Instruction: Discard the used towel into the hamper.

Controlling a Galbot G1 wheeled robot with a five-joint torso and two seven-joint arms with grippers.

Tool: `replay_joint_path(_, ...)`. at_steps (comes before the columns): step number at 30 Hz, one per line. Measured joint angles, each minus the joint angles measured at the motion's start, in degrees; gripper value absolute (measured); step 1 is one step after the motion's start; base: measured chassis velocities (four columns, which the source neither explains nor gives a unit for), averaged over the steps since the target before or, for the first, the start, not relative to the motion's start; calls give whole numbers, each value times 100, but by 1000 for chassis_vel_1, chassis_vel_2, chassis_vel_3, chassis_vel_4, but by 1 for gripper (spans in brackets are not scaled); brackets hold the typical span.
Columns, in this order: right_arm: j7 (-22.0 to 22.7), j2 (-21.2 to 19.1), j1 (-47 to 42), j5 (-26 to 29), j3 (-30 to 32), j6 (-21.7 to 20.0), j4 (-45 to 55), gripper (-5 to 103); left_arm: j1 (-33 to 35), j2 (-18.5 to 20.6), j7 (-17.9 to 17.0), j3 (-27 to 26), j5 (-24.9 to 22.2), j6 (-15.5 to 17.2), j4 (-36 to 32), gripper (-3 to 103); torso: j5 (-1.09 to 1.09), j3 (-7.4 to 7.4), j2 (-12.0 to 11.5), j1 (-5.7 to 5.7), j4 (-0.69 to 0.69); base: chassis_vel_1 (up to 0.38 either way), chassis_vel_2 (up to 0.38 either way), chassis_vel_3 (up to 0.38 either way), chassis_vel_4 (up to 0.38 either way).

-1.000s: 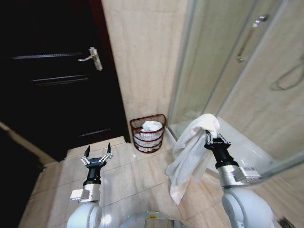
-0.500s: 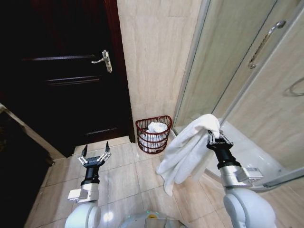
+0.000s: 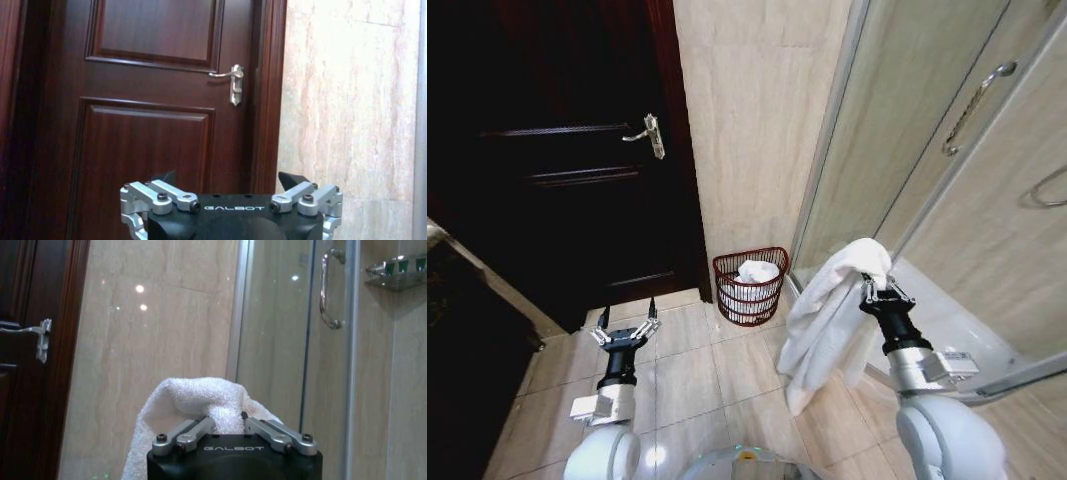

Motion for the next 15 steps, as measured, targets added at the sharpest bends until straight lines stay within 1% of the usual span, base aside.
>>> replay_joint_path(7,-1,0,32,-11,-8,-5,0,7,1,6,6,33,12,30,-47,100,0,94,168,74,0,0,0,0,0)
replay_joint_path(15,23,-17,44,1,13,-18,0,7,5,3,15,39,39,11,-51,100,0,218,374,156,1,55,49,57,50)
